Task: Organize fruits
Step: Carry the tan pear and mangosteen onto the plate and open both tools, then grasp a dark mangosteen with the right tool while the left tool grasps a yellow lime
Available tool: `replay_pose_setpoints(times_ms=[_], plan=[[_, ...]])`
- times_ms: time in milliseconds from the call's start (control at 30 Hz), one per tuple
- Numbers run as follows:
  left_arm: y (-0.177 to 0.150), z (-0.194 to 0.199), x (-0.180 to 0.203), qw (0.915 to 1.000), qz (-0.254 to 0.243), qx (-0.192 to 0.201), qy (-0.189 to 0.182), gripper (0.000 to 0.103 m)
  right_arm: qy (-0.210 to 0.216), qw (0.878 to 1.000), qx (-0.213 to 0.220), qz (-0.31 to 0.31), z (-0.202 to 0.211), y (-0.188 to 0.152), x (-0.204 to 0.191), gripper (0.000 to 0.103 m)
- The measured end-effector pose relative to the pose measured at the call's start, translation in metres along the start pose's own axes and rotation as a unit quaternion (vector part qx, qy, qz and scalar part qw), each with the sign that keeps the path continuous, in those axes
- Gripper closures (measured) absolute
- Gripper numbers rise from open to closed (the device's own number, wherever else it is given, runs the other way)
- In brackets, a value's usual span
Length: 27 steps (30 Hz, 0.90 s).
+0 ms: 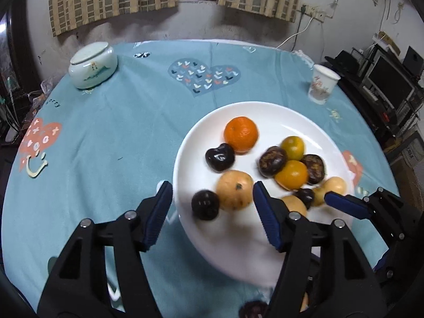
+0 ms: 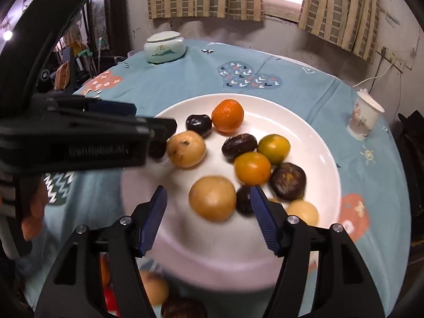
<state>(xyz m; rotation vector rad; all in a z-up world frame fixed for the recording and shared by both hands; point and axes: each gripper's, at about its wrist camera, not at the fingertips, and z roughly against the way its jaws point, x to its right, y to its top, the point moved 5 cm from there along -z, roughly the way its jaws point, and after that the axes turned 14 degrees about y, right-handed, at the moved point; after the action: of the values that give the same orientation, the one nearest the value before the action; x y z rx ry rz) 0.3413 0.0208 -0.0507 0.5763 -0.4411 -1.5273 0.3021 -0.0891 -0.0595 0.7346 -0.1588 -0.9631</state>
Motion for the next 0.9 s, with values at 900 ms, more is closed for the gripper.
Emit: replay_pose_setpoints(times_ms=[900], plan=[[-0.207,0.136,-0.005,0.999,0.014,0.041,0.0,0.012,-0.013,0.996,0.041,-0.082,0.142,-0.167,-0.073,0.013]])
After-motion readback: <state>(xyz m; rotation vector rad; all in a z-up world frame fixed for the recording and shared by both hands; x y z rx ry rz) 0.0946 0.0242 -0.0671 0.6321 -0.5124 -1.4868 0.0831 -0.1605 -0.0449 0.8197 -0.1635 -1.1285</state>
